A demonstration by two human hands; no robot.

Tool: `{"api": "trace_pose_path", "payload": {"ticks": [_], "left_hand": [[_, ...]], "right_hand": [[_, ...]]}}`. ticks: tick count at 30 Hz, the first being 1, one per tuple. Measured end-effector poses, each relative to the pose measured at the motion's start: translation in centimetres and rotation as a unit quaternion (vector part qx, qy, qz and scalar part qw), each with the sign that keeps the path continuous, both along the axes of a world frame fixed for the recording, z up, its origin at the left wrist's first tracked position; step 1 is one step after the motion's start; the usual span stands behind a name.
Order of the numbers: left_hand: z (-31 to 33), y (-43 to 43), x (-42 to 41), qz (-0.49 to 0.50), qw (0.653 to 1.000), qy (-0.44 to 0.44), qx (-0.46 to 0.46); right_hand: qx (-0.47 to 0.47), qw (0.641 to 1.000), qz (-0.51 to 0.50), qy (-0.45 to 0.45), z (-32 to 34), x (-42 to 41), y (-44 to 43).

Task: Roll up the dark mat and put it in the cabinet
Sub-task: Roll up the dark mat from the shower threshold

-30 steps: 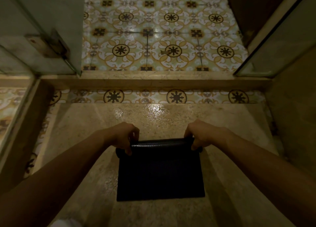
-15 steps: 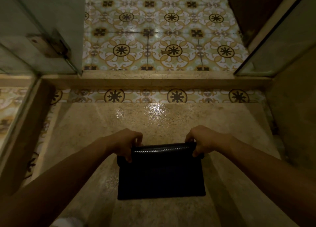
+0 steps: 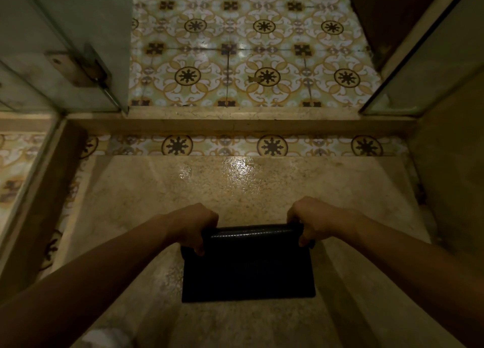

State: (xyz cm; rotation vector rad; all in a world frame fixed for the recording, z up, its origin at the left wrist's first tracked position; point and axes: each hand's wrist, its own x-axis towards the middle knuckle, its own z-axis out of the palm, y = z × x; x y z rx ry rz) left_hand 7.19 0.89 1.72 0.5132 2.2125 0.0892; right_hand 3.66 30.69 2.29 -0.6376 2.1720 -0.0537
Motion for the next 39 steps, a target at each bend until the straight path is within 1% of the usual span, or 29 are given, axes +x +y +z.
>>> {"api": "trace_pose_path", "payload": {"ticks": [5, 9, 13, 18, 23, 26, 32, 35, 39], "left_hand": [[0.3, 0.3, 0.0, -0.013, 1.000, 0.005, -0.026], [0.4, 0.6, 0.3, -0.046, 0.998, -0.004, -0.037], [0.3, 0.4, 0.4, -0.071, 0.997, -0.004, -0.028], [0.2, 0.3, 0.6, -0.077, 0.997, -0.001, -0.022], [0.6, 0.4, -0.8, -0.079, 0.996, -0.028, -0.025], [1.1, 0.5, -3.0, -0.063, 0.997, -0.015, -0.035], [2.4, 0.2, -9.2, 0.008, 0.998, -0.012, -0.055], [2.8, 0.1, -11.3, 0.011, 0.998, 0.029, -0.057], [2.1, -0.2, -11.8, 0.023, 0.987, 0.153, -0.036]], "right_hand": [[-0.003, 1.000, 0.006, 0.030, -0.4, 0.5, 0.5], [0.006, 0.999, 0.003, 0.045, -0.9, 1.2, 0.7], [0.004, 0.999, 0.005, 0.053, -1.0, 1.5, 0.9], [-0.005, 0.998, 0.048, 0.043, -0.7, 1.8, 0.9], [0.019, 0.998, 0.056, 0.026, 0.4, 0.1, -0.2], [0.021, 0.998, 0.048, 0.040, 1.2, -2.2, -0.5], [0.018, 0.998, -0.010, 0.058, 2.5, -7.1, -0.4], [0.010, 0.995, -0.032, 0.096, 2.6, -8.8, -0.4], [0.003, 0.971, -0.040, 0.235, 1.3, -8.9, -0.2]]}}
